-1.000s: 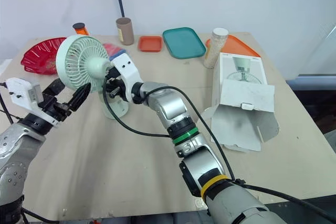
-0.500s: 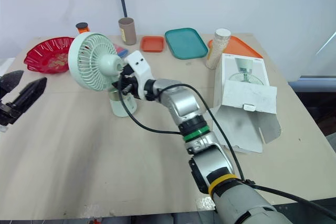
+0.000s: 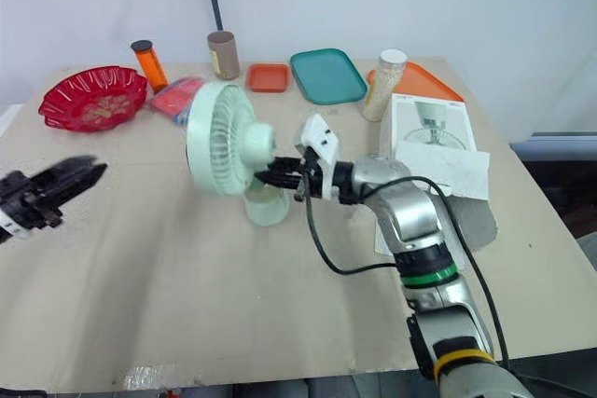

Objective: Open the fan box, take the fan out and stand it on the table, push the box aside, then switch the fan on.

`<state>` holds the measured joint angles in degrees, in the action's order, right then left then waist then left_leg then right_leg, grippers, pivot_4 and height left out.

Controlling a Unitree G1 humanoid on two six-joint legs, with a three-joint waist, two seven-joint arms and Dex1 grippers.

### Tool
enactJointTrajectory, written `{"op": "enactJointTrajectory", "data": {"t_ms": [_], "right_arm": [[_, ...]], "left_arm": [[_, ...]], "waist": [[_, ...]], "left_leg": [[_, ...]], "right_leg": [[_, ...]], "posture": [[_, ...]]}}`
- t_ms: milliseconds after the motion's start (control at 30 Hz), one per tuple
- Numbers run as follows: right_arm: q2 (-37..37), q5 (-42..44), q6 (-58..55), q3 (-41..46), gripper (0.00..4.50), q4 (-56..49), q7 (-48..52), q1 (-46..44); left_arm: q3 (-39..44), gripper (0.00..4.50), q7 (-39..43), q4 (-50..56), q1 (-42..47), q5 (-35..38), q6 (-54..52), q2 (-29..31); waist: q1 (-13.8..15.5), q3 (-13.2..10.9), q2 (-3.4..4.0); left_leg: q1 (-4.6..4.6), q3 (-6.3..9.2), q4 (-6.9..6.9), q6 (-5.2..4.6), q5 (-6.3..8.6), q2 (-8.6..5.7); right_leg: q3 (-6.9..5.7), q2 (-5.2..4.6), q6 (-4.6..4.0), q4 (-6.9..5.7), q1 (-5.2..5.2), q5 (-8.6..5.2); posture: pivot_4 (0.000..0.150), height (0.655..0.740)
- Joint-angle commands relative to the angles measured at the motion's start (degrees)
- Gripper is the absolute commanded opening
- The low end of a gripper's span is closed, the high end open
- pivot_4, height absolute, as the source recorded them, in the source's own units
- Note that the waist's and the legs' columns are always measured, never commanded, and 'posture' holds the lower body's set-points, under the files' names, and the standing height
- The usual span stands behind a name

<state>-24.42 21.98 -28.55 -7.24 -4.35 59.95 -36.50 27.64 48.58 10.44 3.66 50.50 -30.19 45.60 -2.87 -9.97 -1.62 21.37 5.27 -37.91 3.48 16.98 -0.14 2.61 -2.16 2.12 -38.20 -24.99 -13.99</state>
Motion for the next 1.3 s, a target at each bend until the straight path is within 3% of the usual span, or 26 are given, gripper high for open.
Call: {"op": "enactJointTrajectory", "data": {"t_ms": [33,67,333,800,1300], "right_arm": [[-2.3,4.8,1.4,3.6,0.73,-7.8,2.6,3.3],[-2.5,4.9,1.5,3.5,0.73,-8.0,2.3,3.8],[-1.5,3.8,5.1,1.6,0.73,-8.0,1.9,6.0],[-2.2,-0.7,5.2,-2.9,0.73,-5.9,-0.2,7.5],[-2.1,-1.2,6.4,-4.6,0.73,-5.3,-0.5,7.6]], "left_arm": [[-5.1,0.21,2.9,0.0,0.7,-4.1,3.5,-2.3],[-5.8,0.05,3.3,-0.2,1.0,-4.6,3.7,-2.8],[-14.6,0.05,6.0,2.6,2.2,-8.2,2.7,-5.2],[-21.8,0.05,9.0,2.4,8.0,-10.5,1.6,-6.5],[-30.2,0.05,12.4,-4.8,10.9,-20.0,7.1,-10.2]], "waist": [[0.0,0.0,0.0],[0.0,0.0,-0.01],[-0.1,0.0,0.01],[0.1,0.0,0.01],[0.1,0.1,0.05]], "left_leg": [[0.0,-0.01,0.0,0.0,0.0,0.01],[0.0,-0.02,0.0,-0.01,0.0,0.0],[-0.05,-0.13,-0.07,-0.04,0.01,0.11],[-0.08,-0.16,-0.17,-0.06,0.02,0.11],[-0.68,-0.13,-0.18,-0.22,0.11,0.13]], "right_leg": [[0.01,0.01,0.0,-0.01,0.0,0.0],[0.01,0.0,0.0,-0.01,0.0,0.0],[0.05,0.11,-0.07,-0.02,0.03,0.09],[0.09,0.12,-0.04,-0.03,0.07,0.11],[0.11,0.21,-0.04,0.04,0.75,0.1]], "posture": [[0.15,0.74],[0.15,0.74],[0.15,0.74],[0.15,0.74],[0.15,0.74]]}}
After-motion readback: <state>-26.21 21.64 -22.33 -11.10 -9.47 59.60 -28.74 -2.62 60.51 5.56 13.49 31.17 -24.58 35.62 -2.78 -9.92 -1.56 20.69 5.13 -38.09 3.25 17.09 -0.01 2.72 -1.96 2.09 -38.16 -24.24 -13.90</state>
